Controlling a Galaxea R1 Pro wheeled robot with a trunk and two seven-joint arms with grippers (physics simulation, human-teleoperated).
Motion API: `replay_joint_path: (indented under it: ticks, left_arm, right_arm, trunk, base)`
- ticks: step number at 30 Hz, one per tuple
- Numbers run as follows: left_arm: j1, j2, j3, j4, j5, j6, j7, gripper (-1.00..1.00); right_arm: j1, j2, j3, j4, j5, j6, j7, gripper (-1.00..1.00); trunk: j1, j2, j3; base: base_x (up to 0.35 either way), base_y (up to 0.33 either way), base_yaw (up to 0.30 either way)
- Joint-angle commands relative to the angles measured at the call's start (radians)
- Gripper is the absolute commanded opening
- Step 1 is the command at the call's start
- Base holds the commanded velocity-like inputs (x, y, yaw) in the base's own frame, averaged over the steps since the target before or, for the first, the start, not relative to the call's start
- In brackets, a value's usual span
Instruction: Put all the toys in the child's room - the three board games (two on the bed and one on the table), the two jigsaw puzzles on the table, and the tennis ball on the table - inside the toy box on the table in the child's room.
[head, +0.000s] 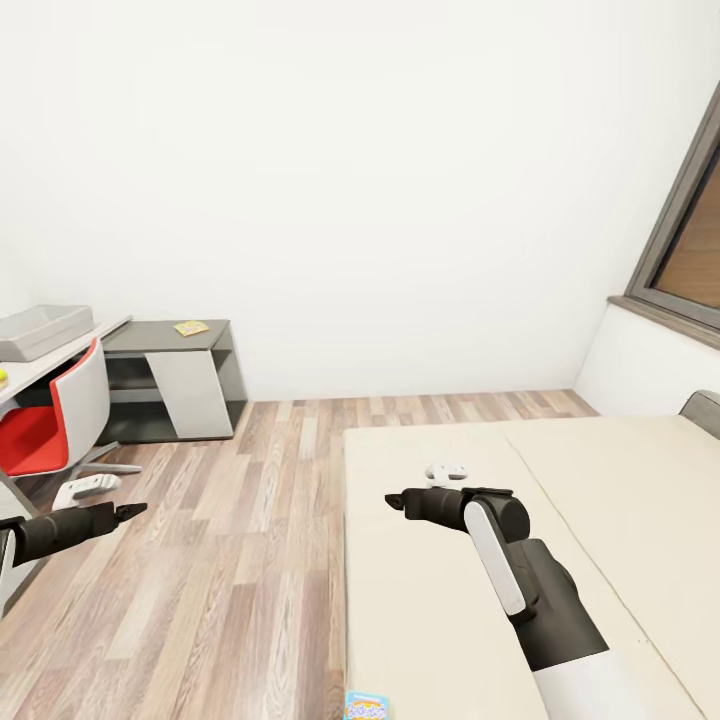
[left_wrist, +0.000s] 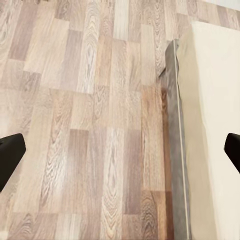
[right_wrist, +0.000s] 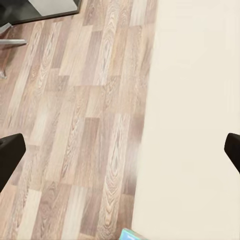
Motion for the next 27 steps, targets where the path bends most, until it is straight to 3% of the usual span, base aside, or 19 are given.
replay_joint_path:
  ticks: [1, 20, 27]
  left_arm:
    - [-0.001, 0.000, 0.002, -0.001, -0.010, 0.003, -0.011, 1.00]
    - [-0.002, 0.000, 0.002, -0.001, -0.010, 0.003, -0.011, 1.00]
    - [-0.001, 0.000, 0.002, -0.001, -0.010, 0.003, -0.011, 1.00]
  right_arm:
    - [-0.001, 0.000, 0.000, -0.001, -0.002, 0.004, -0.002, 1.00]
    - [-0.001, 0.000, 0.000, -0.001, -0.004, 0.004, -0.002, 1.00]
    - [-0.001, 0.000, 0.000, -0.001, -0.004, 0.004, -0.002, 1.00]
  trunk:
    - [0.001, -0.002, -0.002]
    - [0.001, -0.002, -0.002]
    - [0.001, -0.002, -0.002]
  base:
    - [0.000, 0.109, 0.001]
    - [0.000, 0.021, 0.000]
    - [0.000, 0.160, 0.000]
